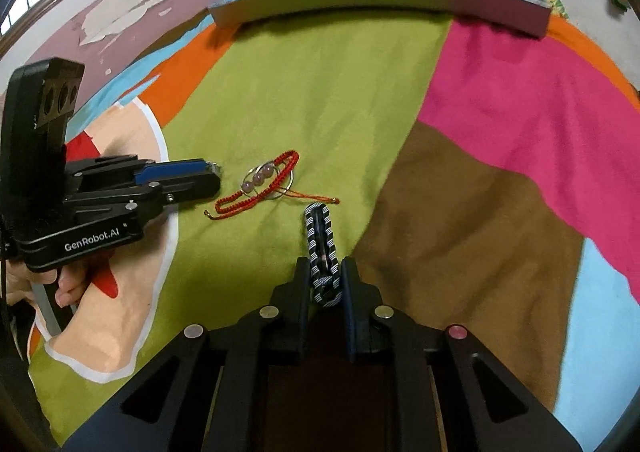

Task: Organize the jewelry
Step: 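Carry the ring and patterned clip into the grey tray and open both tools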

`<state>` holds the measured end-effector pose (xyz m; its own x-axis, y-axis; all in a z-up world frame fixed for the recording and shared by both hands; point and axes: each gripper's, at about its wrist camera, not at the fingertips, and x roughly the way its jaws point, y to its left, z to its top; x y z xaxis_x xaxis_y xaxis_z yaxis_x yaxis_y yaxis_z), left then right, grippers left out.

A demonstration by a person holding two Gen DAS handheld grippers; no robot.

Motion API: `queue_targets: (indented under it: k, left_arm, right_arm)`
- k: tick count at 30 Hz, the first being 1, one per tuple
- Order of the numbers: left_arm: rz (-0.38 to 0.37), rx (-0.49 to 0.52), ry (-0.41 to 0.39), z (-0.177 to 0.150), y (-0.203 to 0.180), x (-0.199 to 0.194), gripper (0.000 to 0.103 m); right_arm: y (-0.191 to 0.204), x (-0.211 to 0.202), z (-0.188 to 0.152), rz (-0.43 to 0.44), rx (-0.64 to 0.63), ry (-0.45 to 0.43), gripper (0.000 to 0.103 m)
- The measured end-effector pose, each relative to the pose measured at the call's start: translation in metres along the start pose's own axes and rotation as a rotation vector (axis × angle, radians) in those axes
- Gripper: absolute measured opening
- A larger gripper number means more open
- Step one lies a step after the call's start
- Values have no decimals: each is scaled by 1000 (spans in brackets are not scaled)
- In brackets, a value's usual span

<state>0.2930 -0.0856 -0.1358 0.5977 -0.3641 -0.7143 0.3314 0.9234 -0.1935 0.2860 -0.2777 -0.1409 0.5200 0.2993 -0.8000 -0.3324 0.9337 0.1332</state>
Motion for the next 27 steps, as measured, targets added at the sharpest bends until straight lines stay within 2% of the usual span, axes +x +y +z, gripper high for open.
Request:
queue_targets:
  k: [7,14,20,23,27]
  left_arm:
    - [17,-21,-91,12,-6,-29,20]
    - [34,-24,-184,48,-9,-47,20]
    - [17,-88,-232,101,1,-37,20]
    - [31,-83,-257,130,1,-29,20]
    - [56,-102,-262,165,13,-15,20]
  right_arm:
    - [-11,-37,10,10,35,-151,13]
    - [-6,-53,29,-2,30,-278,13]
    - [-11,-52,54,4,67,-347,13]
    - [-23,-53,81,-15,69,-392,13]
    - [-44,-45,121,-20,140,-421,13]
